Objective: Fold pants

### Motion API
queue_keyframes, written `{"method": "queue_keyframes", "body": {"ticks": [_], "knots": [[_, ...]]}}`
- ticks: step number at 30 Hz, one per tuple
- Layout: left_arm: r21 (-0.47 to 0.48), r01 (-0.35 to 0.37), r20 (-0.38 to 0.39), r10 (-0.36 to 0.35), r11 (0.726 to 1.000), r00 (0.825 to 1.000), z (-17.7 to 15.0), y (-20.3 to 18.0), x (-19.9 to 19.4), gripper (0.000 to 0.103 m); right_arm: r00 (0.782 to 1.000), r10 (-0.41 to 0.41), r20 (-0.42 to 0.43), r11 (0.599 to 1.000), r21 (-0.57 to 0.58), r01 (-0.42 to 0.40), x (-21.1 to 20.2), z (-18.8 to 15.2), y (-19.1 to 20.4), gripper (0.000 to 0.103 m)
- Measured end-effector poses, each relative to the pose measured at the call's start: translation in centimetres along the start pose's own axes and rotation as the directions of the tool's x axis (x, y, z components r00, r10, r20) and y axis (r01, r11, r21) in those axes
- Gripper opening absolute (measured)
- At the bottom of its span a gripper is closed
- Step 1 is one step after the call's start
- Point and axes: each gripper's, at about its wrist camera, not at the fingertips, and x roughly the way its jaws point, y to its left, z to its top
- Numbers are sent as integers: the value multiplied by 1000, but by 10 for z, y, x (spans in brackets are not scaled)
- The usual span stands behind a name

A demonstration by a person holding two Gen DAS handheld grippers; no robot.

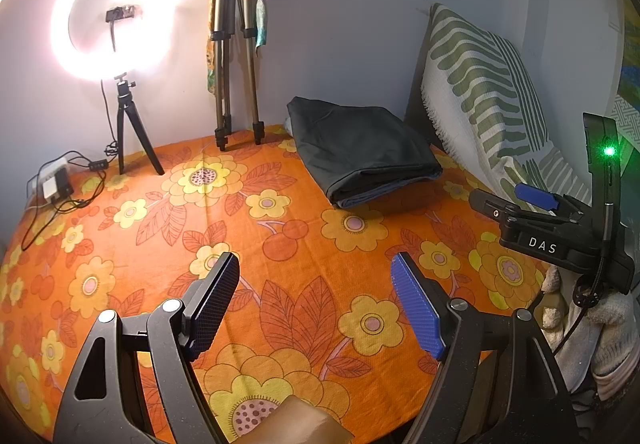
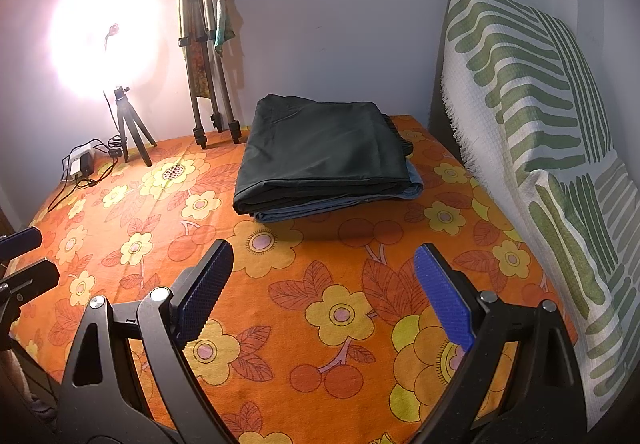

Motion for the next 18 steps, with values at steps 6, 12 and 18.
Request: {"method": "queue_keyframes", "body": {"ticks": [6, 12, 18], "knots": [[0, -2, -1, 2, 1000, 1000, 0, -1, 0, 78, 1000, -2, 0, 1000, 1, 2, -1, 0, 0, 94], [2, -1, 1, 1, 1000, 1000, 0, 0, -1, 78, 1000, 2, -3, 1000, 1, -2, 0, -1, 1, 94], [2, -4, -1, 4, 1000, 1000, 1, 2, -1, 78, 1000, 8, -6, 1000, -2, -8, 2, -3, 5, 94]]}}
